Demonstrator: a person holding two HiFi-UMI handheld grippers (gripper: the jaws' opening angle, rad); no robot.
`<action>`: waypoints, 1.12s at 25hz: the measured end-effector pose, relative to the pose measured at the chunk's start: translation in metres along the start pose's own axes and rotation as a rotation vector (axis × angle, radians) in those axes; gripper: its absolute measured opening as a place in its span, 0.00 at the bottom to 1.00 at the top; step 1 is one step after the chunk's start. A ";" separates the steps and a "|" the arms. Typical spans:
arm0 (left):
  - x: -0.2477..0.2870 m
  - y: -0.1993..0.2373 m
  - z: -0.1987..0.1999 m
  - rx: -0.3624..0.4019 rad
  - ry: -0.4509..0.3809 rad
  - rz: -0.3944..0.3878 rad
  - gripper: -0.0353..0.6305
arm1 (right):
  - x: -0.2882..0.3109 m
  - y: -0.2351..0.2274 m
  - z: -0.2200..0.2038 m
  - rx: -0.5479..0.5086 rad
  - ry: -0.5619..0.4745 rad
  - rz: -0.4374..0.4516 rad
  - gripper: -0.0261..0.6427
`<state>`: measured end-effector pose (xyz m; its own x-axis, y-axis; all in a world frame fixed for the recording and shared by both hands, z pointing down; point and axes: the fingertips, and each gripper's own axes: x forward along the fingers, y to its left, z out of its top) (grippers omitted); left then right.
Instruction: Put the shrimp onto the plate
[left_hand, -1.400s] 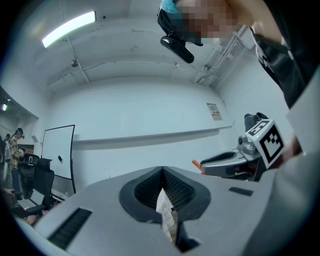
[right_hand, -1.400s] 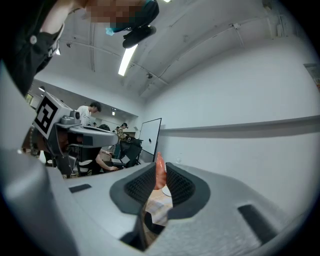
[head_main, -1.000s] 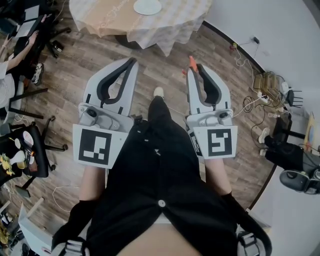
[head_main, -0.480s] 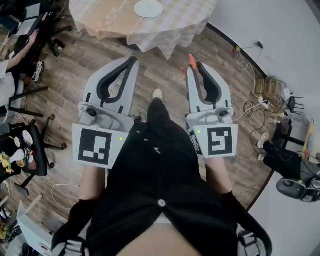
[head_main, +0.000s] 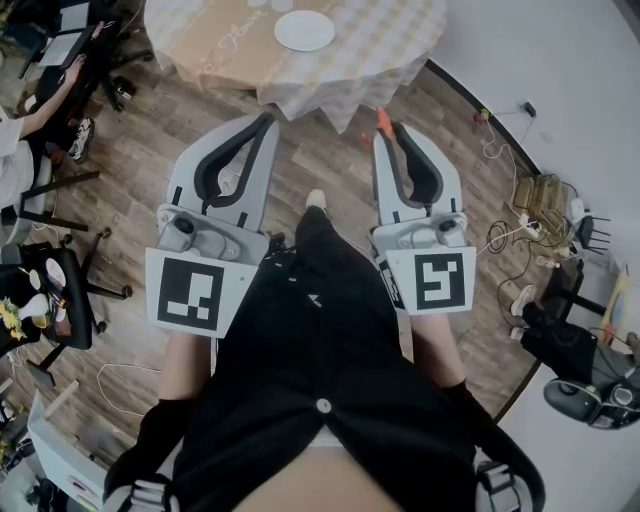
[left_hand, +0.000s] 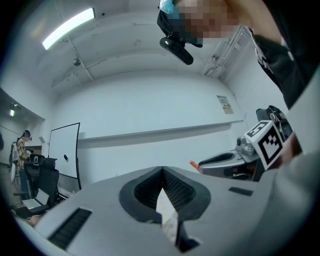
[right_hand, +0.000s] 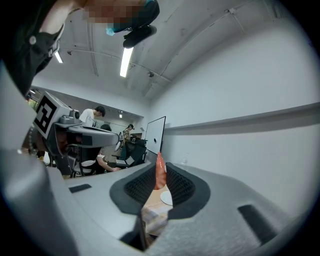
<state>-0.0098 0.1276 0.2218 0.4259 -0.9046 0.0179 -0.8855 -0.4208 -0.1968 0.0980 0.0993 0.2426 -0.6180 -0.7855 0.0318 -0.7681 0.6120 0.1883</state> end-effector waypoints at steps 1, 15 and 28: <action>0.005 0.003 0.000 -0.001 0.001 0.006 0.06 | 0.005 -0.004 0.000 0.001 -0.001 0.005 0.11; 0.081 0.032 -0.004 -0.003 0.014 0.088 0.06 | 0.078 -0.060 -0.017 0.023 -0.009 0.084 0.11; 0.149 0.053 -0.003 -0.007 0.012 0.156 0.06 | 0.130 -0.116 -0.021 0.013 -0.020 0.141 0.11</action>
<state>0.0064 -0.0299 0.2165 0.2812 -0.9596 -0.0003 -0.9420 -0.2760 -0.1910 0.1103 -0.0753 0.2460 -0.7234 -0.6894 0.0371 -0.6751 0.7176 0.1711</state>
